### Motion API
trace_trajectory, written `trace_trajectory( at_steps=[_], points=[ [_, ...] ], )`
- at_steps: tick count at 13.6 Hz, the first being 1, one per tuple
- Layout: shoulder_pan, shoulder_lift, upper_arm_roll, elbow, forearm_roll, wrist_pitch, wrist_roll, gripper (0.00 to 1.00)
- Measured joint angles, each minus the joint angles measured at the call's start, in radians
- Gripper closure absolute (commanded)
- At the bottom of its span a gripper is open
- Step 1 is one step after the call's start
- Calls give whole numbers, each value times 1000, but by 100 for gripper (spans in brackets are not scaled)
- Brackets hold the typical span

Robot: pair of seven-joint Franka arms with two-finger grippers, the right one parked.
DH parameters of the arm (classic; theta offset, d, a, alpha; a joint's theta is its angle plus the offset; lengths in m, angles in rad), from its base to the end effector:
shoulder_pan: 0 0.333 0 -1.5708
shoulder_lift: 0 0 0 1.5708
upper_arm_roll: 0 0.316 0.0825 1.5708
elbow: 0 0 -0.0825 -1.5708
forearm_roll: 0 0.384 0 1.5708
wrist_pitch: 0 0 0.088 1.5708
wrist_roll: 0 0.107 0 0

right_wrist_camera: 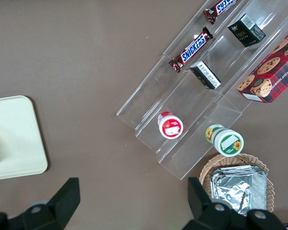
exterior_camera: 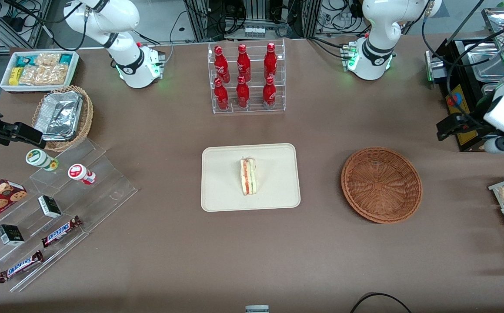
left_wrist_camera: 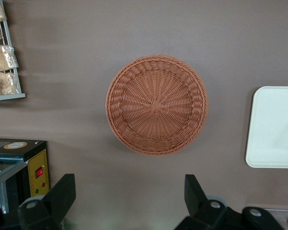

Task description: Place sandwich from basket to tray

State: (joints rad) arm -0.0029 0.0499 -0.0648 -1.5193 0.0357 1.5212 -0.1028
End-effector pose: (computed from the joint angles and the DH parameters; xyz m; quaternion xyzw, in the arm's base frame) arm 0.5638 -0.0333 0.6166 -0.9994 -0.0180 0.0225 0.0182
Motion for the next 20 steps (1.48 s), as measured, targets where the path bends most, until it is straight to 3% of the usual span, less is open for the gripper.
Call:
trace_trajectory(
  at_steps=[7, 20],
  points=[
    [7, -33, -3, -18, -67, 10, 33, 0],
    [-51, -31, 23, 6, -66, 12, 40, 0]
  ],
)
